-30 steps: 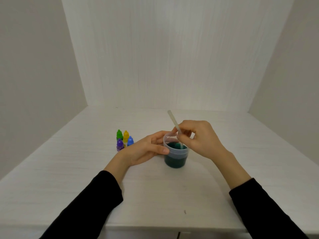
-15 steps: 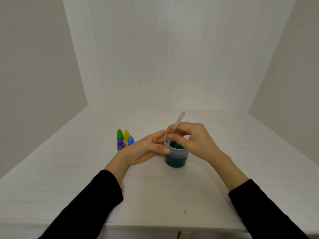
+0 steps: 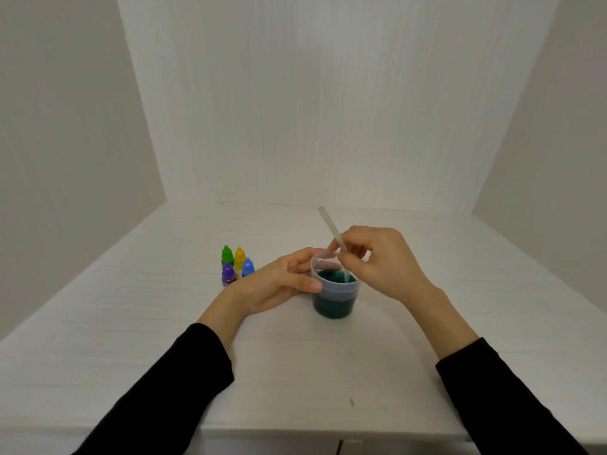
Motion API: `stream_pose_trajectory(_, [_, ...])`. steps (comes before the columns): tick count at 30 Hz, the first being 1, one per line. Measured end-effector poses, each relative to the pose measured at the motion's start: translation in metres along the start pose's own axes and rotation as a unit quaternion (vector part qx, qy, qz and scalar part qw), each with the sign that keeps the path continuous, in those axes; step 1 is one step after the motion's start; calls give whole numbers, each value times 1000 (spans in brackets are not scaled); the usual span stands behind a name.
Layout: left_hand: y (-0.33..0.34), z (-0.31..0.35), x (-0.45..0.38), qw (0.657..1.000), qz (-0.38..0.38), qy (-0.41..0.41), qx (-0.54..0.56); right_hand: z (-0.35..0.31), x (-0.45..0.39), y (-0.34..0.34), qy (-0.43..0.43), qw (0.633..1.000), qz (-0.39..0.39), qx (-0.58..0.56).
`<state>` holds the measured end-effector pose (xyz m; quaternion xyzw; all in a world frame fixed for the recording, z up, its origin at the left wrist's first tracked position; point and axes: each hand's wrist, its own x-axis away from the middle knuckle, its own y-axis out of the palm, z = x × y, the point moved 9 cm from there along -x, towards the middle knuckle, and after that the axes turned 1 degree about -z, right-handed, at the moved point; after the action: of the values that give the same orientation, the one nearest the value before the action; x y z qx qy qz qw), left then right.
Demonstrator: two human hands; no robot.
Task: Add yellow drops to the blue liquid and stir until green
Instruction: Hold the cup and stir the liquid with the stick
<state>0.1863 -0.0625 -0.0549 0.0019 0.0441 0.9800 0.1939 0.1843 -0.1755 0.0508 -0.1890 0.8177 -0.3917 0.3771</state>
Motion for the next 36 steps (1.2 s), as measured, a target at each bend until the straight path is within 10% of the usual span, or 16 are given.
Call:
stream_pose_trajectory(11, [4, 4, 2, 1000, -6, 13, -3, -4, 2, 12, -4, 982, -23, -189])
stream_pose_trajectory(29, [4, 3, 0, 1000, -9, 2, 5, 5, -2, 1, 2, 1000, 8, -13])
stream_pose_trajectory(36, [2, 2, 2, 1000, -2, 1, -1, -1, 2, -2, -6, 994, 4, -112])
